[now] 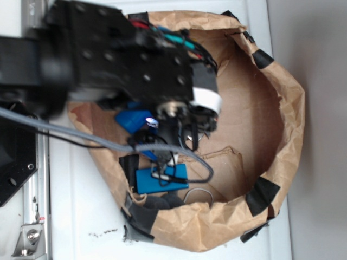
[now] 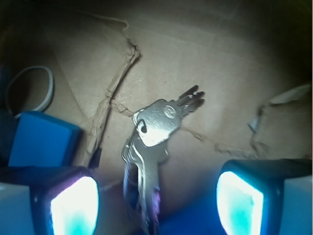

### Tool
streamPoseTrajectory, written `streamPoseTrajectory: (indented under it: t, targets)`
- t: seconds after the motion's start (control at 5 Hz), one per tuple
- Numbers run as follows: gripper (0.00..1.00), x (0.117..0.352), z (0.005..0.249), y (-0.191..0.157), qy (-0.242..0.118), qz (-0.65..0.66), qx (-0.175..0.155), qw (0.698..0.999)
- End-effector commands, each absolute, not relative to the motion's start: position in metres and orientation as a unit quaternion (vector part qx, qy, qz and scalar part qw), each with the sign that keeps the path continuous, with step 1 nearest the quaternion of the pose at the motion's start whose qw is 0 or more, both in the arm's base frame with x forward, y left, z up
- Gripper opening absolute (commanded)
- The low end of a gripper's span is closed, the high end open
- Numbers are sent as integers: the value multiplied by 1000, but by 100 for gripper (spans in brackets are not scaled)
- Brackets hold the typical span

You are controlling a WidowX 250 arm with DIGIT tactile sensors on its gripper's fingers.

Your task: Grab the silver keys.

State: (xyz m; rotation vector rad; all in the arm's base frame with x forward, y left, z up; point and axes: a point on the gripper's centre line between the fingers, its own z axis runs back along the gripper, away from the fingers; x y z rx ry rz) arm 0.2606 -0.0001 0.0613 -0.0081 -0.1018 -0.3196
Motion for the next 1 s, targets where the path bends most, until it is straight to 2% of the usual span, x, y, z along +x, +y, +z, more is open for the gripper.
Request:
streamPoseTrajectory:
  t: [0.0,0.6,0.8]
  targets:
    - [0,291,65,-16,-92,-156,4,983]
    - [0,292,62,-18,-97,-150,18,984]
    - [0,300,63,-23,-98,-148,18,984]
